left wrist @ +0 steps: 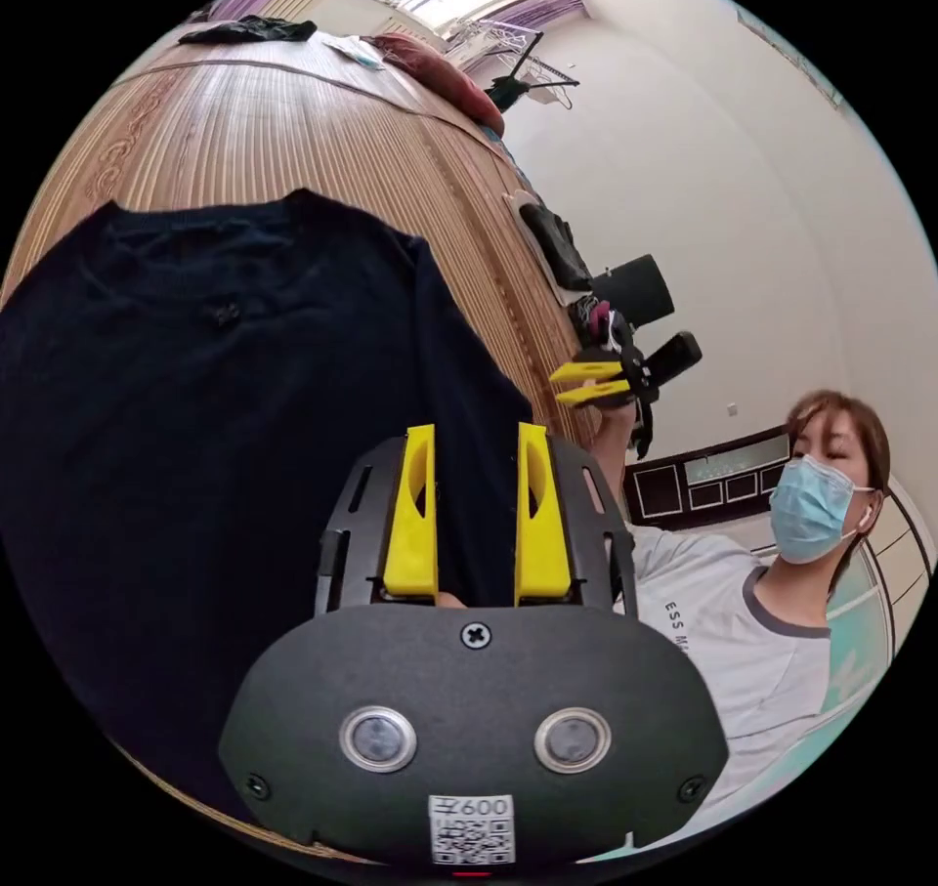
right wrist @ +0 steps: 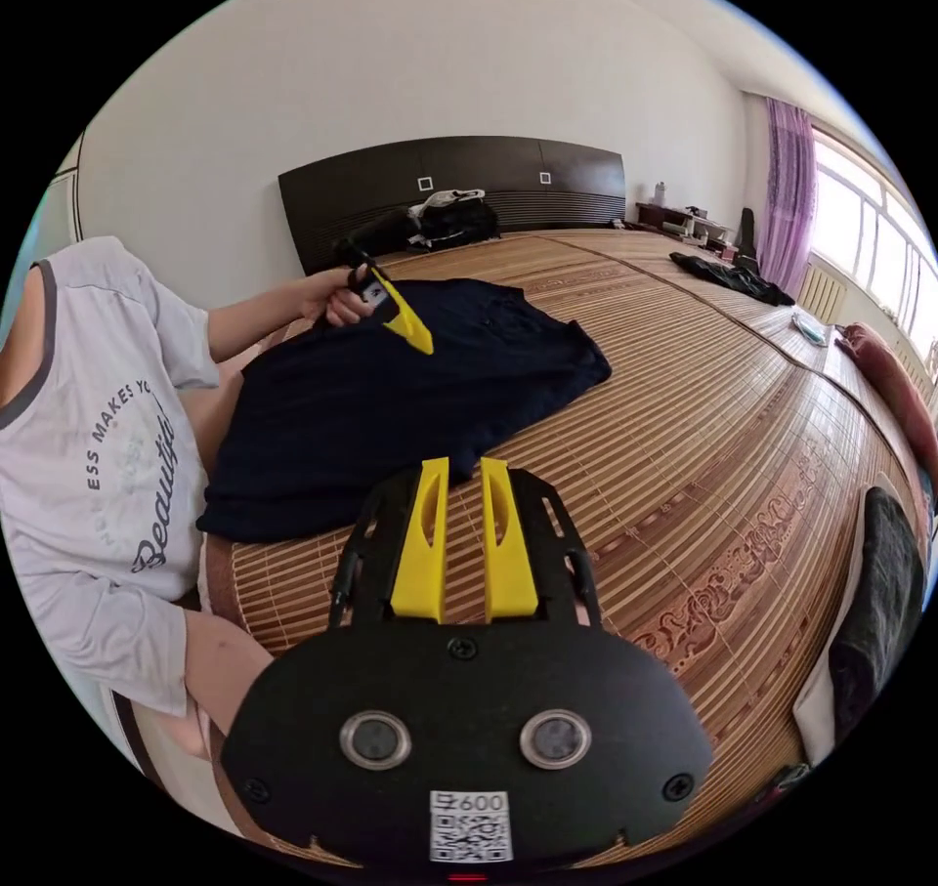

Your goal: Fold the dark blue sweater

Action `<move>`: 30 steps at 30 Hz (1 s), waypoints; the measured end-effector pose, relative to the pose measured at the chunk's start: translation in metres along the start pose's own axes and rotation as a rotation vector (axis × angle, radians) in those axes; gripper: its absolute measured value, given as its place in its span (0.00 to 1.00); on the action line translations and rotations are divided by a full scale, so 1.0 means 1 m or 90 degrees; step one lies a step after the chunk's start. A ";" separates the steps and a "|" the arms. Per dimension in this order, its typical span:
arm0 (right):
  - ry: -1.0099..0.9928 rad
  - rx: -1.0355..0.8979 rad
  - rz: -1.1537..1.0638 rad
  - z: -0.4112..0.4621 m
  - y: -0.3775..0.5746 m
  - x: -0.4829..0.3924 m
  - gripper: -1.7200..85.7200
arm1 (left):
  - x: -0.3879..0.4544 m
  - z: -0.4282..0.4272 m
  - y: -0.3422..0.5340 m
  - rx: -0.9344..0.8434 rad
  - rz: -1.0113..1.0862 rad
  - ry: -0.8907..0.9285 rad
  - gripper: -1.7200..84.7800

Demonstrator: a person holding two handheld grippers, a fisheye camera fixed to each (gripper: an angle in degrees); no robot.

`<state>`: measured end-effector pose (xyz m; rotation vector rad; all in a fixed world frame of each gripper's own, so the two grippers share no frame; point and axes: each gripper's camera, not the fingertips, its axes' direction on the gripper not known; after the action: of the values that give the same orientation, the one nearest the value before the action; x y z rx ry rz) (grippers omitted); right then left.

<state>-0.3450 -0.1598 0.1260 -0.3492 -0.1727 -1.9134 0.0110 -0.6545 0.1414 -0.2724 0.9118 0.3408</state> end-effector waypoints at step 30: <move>0.008 0.003 -0.002 0.018 -0.006 0.026 0.01 | 0.058 0.105 0.324 -0.158 -0.223 0.004 0.15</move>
<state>-0.3562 -0.1753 0.1517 -0.3347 -0.1691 -1.9178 -0.0105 -0.3099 0.1281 -0.6523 0.8097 0.1282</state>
